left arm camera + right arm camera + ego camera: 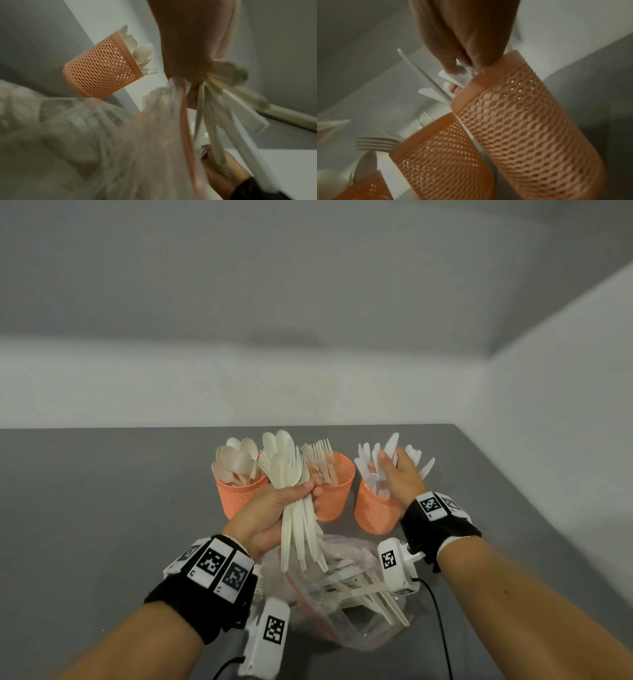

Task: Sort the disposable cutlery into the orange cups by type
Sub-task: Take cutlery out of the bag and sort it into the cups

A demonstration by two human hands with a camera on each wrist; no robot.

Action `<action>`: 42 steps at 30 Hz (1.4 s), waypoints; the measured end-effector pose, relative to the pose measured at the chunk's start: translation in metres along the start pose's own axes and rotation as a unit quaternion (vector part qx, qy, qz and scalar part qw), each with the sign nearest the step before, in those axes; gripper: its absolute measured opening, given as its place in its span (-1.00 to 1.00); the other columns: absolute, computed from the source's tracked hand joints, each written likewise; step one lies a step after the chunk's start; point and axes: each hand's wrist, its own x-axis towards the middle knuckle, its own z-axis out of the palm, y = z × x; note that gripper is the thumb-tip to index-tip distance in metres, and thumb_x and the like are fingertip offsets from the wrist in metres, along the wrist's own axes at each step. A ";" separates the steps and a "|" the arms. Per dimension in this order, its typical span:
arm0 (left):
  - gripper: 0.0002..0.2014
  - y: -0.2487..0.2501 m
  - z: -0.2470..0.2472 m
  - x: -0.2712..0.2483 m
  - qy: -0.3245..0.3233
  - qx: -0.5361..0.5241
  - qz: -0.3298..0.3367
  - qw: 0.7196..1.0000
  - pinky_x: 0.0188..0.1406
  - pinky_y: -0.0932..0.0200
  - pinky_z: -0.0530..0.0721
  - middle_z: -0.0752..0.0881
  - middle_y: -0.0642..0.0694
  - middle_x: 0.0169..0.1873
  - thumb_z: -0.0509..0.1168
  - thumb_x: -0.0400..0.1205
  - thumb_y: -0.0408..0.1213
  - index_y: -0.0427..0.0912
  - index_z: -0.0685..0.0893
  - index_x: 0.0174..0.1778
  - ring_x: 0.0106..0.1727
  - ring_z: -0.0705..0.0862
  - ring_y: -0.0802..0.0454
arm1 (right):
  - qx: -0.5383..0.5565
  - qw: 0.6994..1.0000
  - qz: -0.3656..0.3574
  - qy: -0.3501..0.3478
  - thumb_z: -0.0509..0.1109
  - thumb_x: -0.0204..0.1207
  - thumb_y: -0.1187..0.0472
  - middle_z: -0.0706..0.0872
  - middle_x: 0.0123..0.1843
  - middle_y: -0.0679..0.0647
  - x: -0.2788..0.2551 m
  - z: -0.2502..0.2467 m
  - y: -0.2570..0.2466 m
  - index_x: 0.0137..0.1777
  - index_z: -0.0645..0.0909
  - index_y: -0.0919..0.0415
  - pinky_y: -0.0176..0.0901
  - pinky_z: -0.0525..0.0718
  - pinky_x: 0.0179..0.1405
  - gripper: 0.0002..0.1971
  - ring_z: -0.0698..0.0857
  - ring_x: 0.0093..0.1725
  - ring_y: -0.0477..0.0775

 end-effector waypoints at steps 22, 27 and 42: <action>-0.69 0.012 0.034 0.004 0.019 0.018 0.066 0.998 -0.37 0.18 0.75 0.70 -0.17 -0.46 0.17 0.68 -0.24 -0.31 0.66 -0.29 -0.38 0.76 0.00 | -0.238 0.926 -0.181 -0.232 0.56 0.34 0.03 0.44 -0.30 -0.07 -0.071 0.029 -0.070 -0.09 0.45 0.12 -0.32 0.43 -0.29 -0.65 0.43 -0.29 -0.08; -0.64 0.017 0.032 0.002 -0.010 -0.035 0.036 0.999 -0.10 0.05 0.78 0.79 -0.25 -0.29 0.11 0.70 -0.35 -0.38 0.77 -0.25 -0.22 0.81 -0.06 | -0.240 0.927 -0.173 -0.230 0.29 0.60 0.21 0.57 -0.12 0.10 -0.067 0.023 -0.068 0.14 0.57 0.27 -0.47 0.41 -0.32 -0.81 0.48 -0.30 -0.14; -0.66 0.021 0.031 0.002 -0.026 -0.068 0.028 0.997 0.06 -0.01 0.72 0.67 -0.32 0.03 0.01 0.53 -0.60 -0.39 0.57 0.13 0.04 0.70 -0.15 | -0.219 0.923 -0.262 -0.175 0.09 0.66 0.26 0.60 0.29 0.13 -0.068 0.026 -0.046 0.41 0.44 0.07 -0.22 0.49 0.16 -0.65 0.58 0.17 0.00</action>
